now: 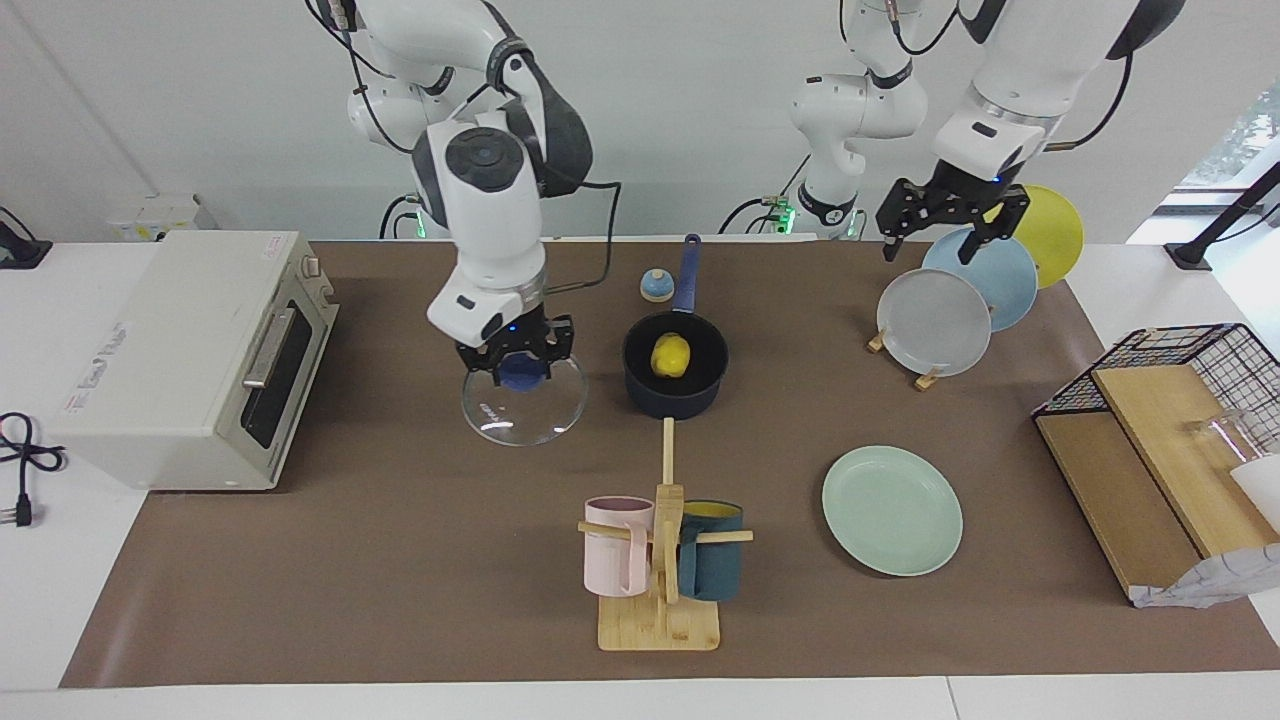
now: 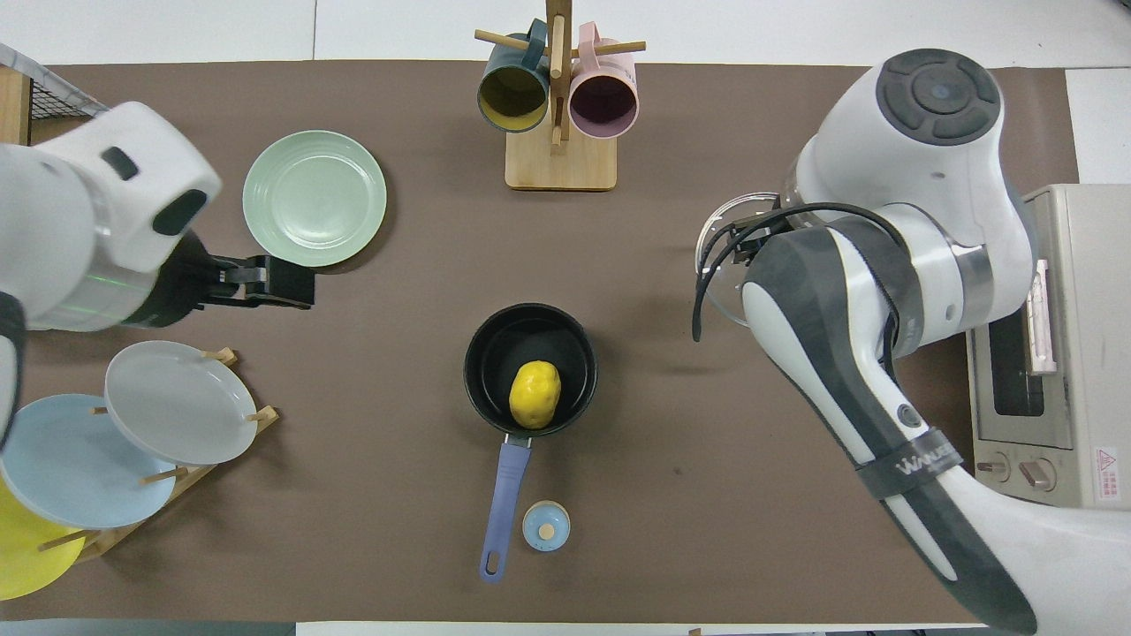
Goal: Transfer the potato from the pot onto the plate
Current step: 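Set the lid down with the right gripper while the left gripper reaches the potato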
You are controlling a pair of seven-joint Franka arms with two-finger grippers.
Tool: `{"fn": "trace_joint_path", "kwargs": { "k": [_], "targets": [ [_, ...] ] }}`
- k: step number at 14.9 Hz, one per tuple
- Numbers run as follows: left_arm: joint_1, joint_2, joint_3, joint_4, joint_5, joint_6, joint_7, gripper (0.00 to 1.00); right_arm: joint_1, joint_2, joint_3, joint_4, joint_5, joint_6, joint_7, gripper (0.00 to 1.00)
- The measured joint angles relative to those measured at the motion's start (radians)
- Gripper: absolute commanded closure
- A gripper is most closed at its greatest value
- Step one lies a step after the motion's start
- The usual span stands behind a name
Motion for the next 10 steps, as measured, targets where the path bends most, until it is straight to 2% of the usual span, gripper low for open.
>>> {"fn": "trace_joint_path", "kwargs": {
  "k": [2,5,7,10],
  "targets": [
    [-0.081,0.004,-0.003,-0.058,-0.013,0.058,-0.077,0.00,-0.053,-0.019,0.000,-0.074,0.000,0.045,-0.048,0.78],
    [-0.210,0.029,-0.006,-0.215,-0.018,0.249,-0.184,0.00,-0.128,-0.065,0.001,-0.246,0.001,0.207,-0.125,0.78],
    [-0.287,0.079,-0.007,-0.301,-0.019,0.373,-0.243,0.00,-0.143,-0.097,0.001,-0.360,0.001,0.311,-0.135,0.77],
    [-0.328,0.166,-0.006,-0.354,-0.019,0.502,-0.265,0.00,-0.142,-0.138,0.004,-0.480,0.001,0.400,-0.135,0.76]
  ]
}}
